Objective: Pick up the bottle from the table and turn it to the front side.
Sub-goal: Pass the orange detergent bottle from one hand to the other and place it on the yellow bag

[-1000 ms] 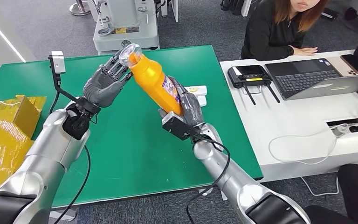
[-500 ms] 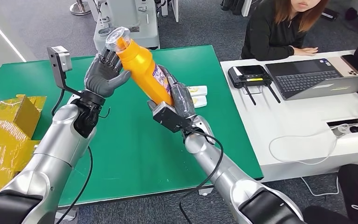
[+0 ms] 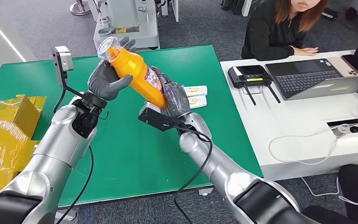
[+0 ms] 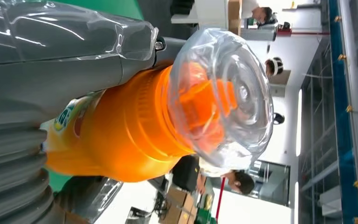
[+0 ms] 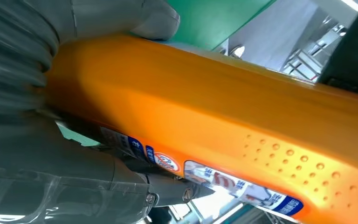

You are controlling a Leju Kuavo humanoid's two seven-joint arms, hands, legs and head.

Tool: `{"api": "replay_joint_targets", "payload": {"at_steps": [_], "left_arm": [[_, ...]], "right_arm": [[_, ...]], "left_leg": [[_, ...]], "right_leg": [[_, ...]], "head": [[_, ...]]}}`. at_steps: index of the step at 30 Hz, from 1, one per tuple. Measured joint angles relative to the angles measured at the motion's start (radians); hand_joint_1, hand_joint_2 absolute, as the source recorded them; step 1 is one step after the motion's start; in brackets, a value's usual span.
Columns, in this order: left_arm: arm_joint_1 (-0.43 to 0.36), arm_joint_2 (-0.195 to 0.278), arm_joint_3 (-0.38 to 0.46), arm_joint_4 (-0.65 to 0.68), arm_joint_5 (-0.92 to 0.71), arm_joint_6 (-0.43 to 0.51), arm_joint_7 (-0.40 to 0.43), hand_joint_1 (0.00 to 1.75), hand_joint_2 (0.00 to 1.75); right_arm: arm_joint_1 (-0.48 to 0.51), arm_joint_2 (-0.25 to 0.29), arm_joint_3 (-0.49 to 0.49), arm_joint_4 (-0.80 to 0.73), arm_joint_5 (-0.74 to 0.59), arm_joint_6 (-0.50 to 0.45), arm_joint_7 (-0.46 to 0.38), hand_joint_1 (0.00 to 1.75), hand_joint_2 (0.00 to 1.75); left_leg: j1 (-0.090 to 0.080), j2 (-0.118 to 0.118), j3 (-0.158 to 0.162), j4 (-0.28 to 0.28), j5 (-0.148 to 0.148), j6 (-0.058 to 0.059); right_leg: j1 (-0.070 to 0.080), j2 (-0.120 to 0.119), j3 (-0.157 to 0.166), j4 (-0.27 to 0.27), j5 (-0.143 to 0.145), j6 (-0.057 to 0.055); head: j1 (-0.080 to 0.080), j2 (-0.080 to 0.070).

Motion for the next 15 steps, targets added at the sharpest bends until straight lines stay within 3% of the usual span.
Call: {"api": "replay_joint_targets", "payload": {"at_steps": [15], "left_arm": [[-0.001, -0.020, 0.000, 0.002, 0.001, 0.031, -0.005, 0.00, 1.75]], "right_arm": [[-0.029, 0.007, 0.022, 0.028, 0.072, -0.039, 0.037, 1.75, 1.75]], "left_leg": [[0.000, 0.000, 0.000, 0.000, 0.000, 0.000]], "right_leg": [[0.000, 0.000, 0.000, 0.000, 0.000, 0.000]], "head": [[0.000, 0.000]]}}
